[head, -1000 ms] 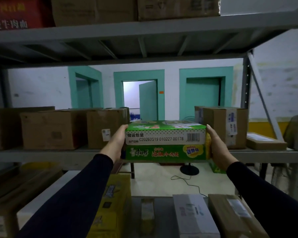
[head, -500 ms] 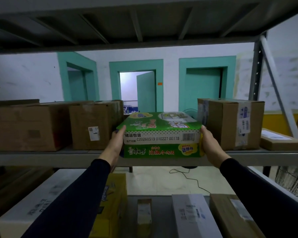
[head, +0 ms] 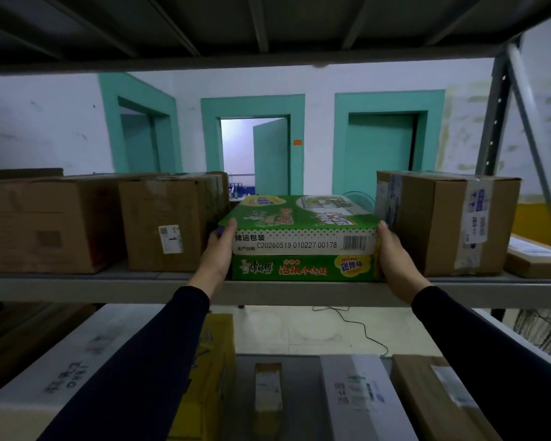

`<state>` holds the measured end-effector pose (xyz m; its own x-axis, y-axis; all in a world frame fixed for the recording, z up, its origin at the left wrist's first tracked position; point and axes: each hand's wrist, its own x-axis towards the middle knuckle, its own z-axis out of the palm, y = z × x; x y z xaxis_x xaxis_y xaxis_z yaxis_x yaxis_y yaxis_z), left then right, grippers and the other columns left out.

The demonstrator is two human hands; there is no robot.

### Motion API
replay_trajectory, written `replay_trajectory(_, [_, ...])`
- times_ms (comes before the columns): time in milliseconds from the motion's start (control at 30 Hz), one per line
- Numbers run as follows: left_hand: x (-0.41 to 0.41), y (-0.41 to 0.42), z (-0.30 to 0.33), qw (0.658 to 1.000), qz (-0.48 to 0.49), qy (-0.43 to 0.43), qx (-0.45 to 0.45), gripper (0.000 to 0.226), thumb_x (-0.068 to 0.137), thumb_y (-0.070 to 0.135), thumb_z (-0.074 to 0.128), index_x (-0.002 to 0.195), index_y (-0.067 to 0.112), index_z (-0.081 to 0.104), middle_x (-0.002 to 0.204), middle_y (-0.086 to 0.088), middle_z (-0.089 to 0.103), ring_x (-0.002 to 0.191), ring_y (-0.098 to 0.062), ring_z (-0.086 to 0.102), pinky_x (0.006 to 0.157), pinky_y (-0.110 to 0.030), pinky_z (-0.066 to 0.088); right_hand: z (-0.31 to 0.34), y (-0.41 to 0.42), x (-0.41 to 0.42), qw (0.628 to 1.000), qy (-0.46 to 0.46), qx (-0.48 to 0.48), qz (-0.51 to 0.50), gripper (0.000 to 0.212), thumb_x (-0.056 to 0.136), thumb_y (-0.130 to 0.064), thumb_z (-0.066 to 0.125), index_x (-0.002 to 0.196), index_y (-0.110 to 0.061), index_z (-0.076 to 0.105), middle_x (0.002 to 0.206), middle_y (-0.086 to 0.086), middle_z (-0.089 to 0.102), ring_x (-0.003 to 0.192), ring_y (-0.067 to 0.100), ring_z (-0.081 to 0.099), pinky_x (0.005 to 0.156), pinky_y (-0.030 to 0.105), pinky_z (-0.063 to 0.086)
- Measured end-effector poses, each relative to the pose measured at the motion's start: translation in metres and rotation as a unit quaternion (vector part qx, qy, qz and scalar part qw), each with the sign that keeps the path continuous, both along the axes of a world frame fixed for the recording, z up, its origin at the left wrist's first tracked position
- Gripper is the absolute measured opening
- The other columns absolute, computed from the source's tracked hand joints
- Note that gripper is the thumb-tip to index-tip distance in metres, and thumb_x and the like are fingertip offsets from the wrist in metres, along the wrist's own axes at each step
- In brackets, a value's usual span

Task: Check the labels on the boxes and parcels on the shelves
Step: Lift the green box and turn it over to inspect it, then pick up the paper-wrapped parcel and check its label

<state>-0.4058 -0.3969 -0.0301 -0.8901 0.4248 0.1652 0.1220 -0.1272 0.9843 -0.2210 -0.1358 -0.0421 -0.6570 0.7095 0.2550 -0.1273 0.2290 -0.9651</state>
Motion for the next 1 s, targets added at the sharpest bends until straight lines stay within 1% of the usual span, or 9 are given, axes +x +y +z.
replay_trajectory(133, [0.004, -0.001, 0.002, 1.000, 0.002, 0.000, 0.003, 0.062, 0.097, 0.059, 0.046, 0.144, 0.018, 0.045, 0.122, -0.005, 0.067, 0.101, -0.020, 0.066, 0.069, -0.030, 0.050, 0.000, 0.000, 0.002, 1.000, 0.000, -0.001, 0.011, 0.084, 0.083, -0.083, 0.035, 0.142, -0.025, 0.049, 0.123, 0.005, 0.068, 0.110, 0.024, 0.067, 0.100, 0.051, 0.052])
replay_trajectory(333, [0.011, -0.007, 0.004, 1.000, 0.005, -0.005, -0.004, 0.065, 0.094, 0.063, 0.048, 0.143, 0.020, 0.048, 0.120, -0.004, 0.069, 0.105, -0.021, 0.067, 0.076, -0.034, 0.051, 0.006, -0.009, 0.014, 1.000, -0.006, -0.024, 0.009, 0.081, 0.082, -0.079, 0.036, 0.139, -0.024, 0.050, 0.121, 0.006, 0.069, 0.106, 0.024, 0.068, 0.096, 0.048, 0.054])
replay_trajectory(433, [0.021, -0.011, 0.014, 1.000, 0.002, 0.021, -0.017, 0.051, 0.101, 0.055, 0.041, 0.125, 0.017, 0.064, 0.112, -0.002, 0.072, 0.105, -0.020, 0.065, 0.075, -0.030, 0.046, 0.020, -0.024, 0.027, 0.998, 0.006, 0.046, -0.044, 0.045, 0.103, -0.055, 0.037, 0.128, -0.021, 0.051, 0.112, 0.000, 0.065, 0.094, 0.013, 0.062, 0.073, 0.029, 0.051])
replay_trajectory(533, [0.037, -0.020, 0.029, 0.998, 0.008, 0.047, -0.030, 0.047, 0.104, 0.051, 0.035, 0.098, 0.022, 0.070, 0.098, 0.001, 0.073, 0.104, -0.018, 0.064, 0.083, -0.031, 0.043, 0.040, -0.034, 0.035, 0.976, 0.050, 0.178, -0.118, 0.054, 0.102, -0.051, 0.043, 0.138, -0.012, 0.052, 0.128, 0.005, 0.060, 0.111, 0.019, 0.059, 0.088, 0.038, 0.055])
replay_trajectory(600, [0.044, -0.036, 0.038, 0.997, 0.041, 0.058, -0.032, 0.043, 0.103, 0.053, 0.036, 0.114, 0.022, 0.065, 0.117, -0.002, 0.067, 0.114, -0.018, 0.058, 0.098, -0.033, 0.037, 0.056, -0.049, 0.033, 0.962, 0.058, 0.240, -0.115, 0.053, 0.102, -0.050, 0.045, 0.139, -0.012, 0.054, 0.134, 0.008, 0.059, 0.120, 0.022, 0.056, 0.097, 0.040, 0.050])
replay_trajectory(700, [0.041, -0.067, 0.048, 0.988, 0.107, 0.099, -0.045, 0.059, 0.103, 0.054, 0.037, 0.151, 0.019, 0.038, 0.155, -0.002, 0.039, 0.141, -0.022, 0.037, 0.112, -0.035, 0.028, 0.074, -0.085, 0.015, 0.960, 0.049, 0.273, -0.044, 0.051, 0.102, -0.049, 0.046, 0.137, -0.013, 0.055, 0.134, 0.007, 0.059, 0.118, 0.018, 0.056, 0.095, 0.033, 0.048])
replay_trajectory(800, [0.030, -0.098, 0.054, 0.983, 0.131, 0.118, -0.052, 0.061, 0.102, 0.055, 0.037, 0.151, 0.019, 0.038, 0.154, -0.001, 0.040, 0.140, -0.020, 0.038, 0.108, -0.032, 0.028, 0.082, -0.121, -0.006, 0.954, 0.038, 0.298, 0.021, 0.056, 0.101, -0.053, 0.045, 0.139, -0.013, 0.054, 0.136, 0.006, 0.060, 0.120, 0.017, 0.056, 0.103, 0.039, 0.048])
replay_trajectory(933, [0.005, -0.143, 0.062, 0.984, 0.146, 0.094, -0.045, 0.074, 0.091, 0.069, 0.039, 0.148, 0.023, 0.044, 0.150, 0.002, 0.046, 0.135, -0.021, 0.044, 0.115, -0.042, 0.032, 0.085, -0.177, -0.041, 0.953, 0.023, 0.286, 0.096, 0.057, 0.102, -0.053, 0.044, 0.143, -0.013, 0.050, 0.140, 0.005, 0.057, 0.115, 0.010, 0.051, 0.094, 0.029, 0.041])
replay_trajectory(1000, [-0.018, -0.158, 0.065, 0.985, 0.152, 0.081, -0.020, 0.063, 0.097, 0.062, 0.038, 0.138, 0.017, 0.053, 0.136, 0.000, 0.056, 0.121, -0.017, 0.051, 0.106, -0.036, 0.039, 0.087, -0.202, -0.064, 0.953, 0.024, 0.278, 0.117, 0.058, 0.103, -0.052, 0.042, 0.146, -0.013, 0.046, 0.144, 0.006, 0.054, 0.119, 0.012, 0.050, 0.095, 0.028, 0.038])
